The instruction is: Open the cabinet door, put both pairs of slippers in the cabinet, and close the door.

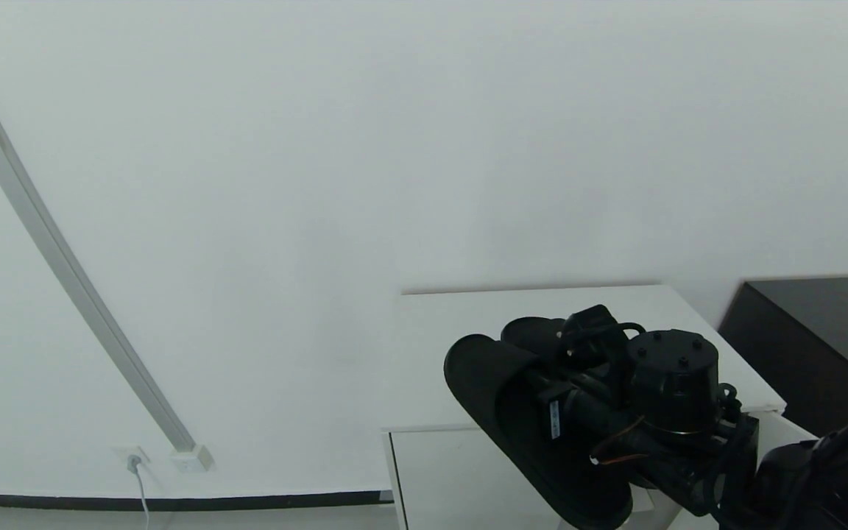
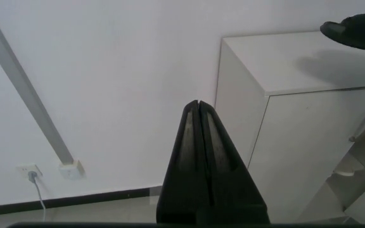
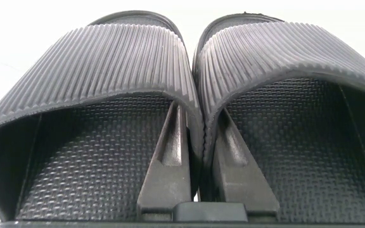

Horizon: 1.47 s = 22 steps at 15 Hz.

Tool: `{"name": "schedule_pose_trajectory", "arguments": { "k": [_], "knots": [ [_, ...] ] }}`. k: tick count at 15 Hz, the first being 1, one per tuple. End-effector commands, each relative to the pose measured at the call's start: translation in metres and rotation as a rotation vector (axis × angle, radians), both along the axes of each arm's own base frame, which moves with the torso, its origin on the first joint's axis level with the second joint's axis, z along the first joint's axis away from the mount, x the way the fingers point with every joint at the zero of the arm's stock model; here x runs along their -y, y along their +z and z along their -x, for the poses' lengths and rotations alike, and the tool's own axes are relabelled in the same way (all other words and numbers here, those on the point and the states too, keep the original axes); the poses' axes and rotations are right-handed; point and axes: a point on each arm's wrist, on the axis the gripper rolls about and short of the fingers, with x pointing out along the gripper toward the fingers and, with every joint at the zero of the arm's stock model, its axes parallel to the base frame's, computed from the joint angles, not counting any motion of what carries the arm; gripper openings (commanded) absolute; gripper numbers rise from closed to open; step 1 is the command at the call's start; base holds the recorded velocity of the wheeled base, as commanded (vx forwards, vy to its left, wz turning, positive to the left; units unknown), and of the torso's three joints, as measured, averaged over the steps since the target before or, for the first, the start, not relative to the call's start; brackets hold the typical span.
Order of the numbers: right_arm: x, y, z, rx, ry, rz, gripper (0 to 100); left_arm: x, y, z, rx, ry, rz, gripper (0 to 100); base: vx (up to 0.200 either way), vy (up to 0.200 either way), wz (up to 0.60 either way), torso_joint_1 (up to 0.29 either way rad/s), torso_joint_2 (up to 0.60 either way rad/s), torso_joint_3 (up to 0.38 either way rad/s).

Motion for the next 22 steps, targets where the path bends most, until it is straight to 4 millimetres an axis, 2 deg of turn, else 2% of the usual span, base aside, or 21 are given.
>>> {"name": "schedule_pose_trajectory", "arguments": {
  "k": [1,4,10,22],
  "knots": [
    [0.000,-0.003,0.000,-0.005,0.001,0.016,0,0.000,0.000,0.000,0.000,0.000,0.000,0,-0.200,0.000,0.00,0.002,0.00,-0.002],
    [0.012,-0.012,0.000,-0.007,-0.011,0.100,0,0.000,0.000,0.000,0.000,0.000,0.000,0,-0.200,0.000,0.00,0.012,0.01,0.007],
    [0.012,-0.011,0.000,-0.003,-0.010,0.098,0,0.000,0.000,0.000,0.000,0.000,0.000,0,-0.200,0.000,0.00,-0.002,0.00,0.001],
    [0.009,-0.015,0.001,-0.014,0.002,0.108,0,0.000,0.000,0.000,0.002,0.002,0.006,0,0.000,0.000,0.00,0.000,0.00,0.000]
  ]
}}
